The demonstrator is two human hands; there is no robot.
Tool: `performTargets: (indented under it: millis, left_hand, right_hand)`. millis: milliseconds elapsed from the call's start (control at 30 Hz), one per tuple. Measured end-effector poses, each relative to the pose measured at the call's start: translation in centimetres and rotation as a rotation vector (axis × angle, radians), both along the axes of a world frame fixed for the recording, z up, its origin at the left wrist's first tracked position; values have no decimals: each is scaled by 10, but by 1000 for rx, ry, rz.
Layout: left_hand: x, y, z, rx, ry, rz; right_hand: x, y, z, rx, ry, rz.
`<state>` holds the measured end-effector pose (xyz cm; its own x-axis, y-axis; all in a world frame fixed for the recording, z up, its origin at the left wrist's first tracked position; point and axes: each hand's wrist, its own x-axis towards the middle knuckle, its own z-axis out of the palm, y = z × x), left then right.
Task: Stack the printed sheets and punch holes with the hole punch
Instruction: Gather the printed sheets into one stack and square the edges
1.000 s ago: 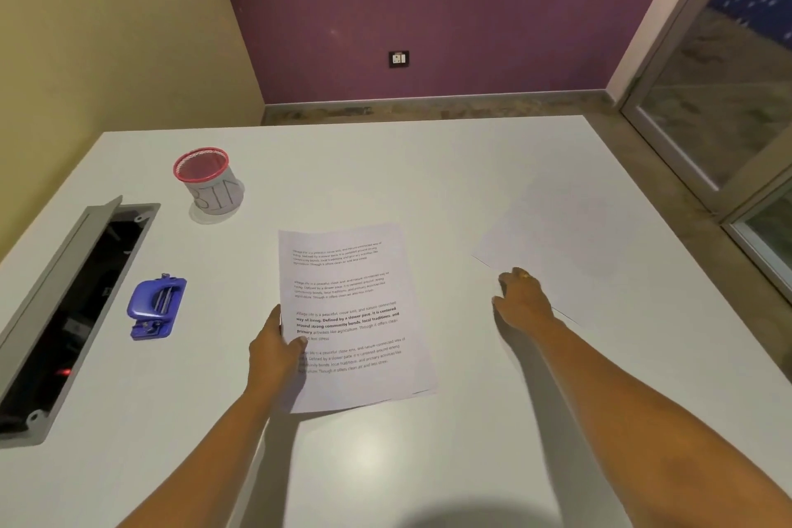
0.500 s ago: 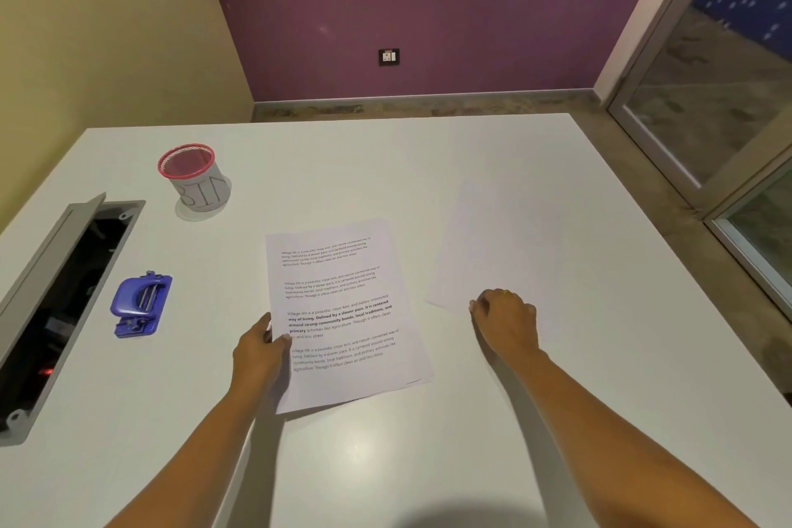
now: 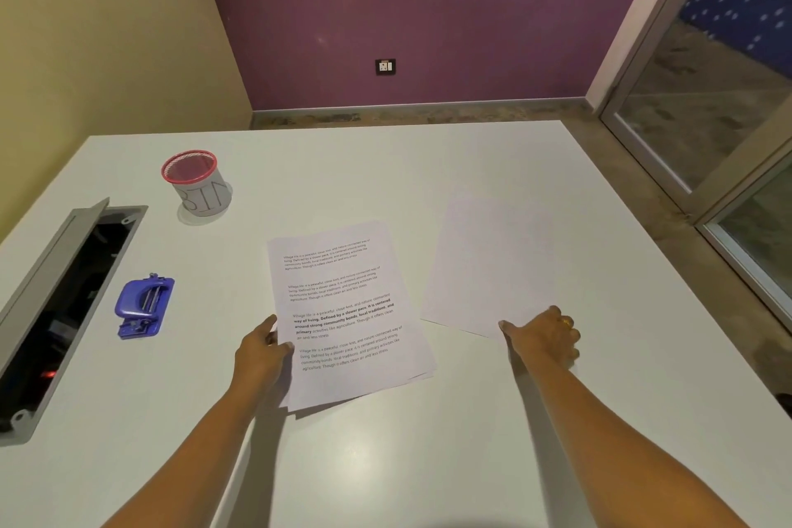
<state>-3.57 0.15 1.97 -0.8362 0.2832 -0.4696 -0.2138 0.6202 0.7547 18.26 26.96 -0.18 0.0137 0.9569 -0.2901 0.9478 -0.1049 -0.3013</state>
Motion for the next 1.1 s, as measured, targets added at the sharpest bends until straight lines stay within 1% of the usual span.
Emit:
performTargets:
  millis: [167, 300, 433, 567, 633, 733, 867, 933, 1000, 1100]
  left_hand:
    - [0, 1, -4, 7, 2, -8]
    - [-2, 1, -6, 6, 2, -8]
    - [-1, -1, -6, 37, -5, 2]
    - [1, -2, -5, 82, -44, 19]
    - [2, -1, -4, 107, -67, 26]
    - [5, -1, -1, 137, -84, 29]
    - [6, -1, 2, 164, -86, 41]
    - [8, -1, 4, 181, -89, 53]
    - [11, 0, 6, 198, -102, 68]
    - [15, -1, 8, 230, -131, 80]
  right_hand:
    - [-3, 4, 1, -44, 34, -39]
    - [-5, 5, -4, -89, 108, -43]
    - [-7, 4, -2, -155, 191, -91]
    - [-5, 1, -2, -124, 272, -92]
    - [-4, -2, 0, -83, 327, -115]
    - [-2, -4, 8, 29, 434, -163]
    - [-9, -1, 32, 203, 603, -134]
    - [-16, -2, 48, 305, 692, -76]
    - [-25, -7, 65, 428, 736, 3]
    - [-40, -24, 85, 568, 761, 224]
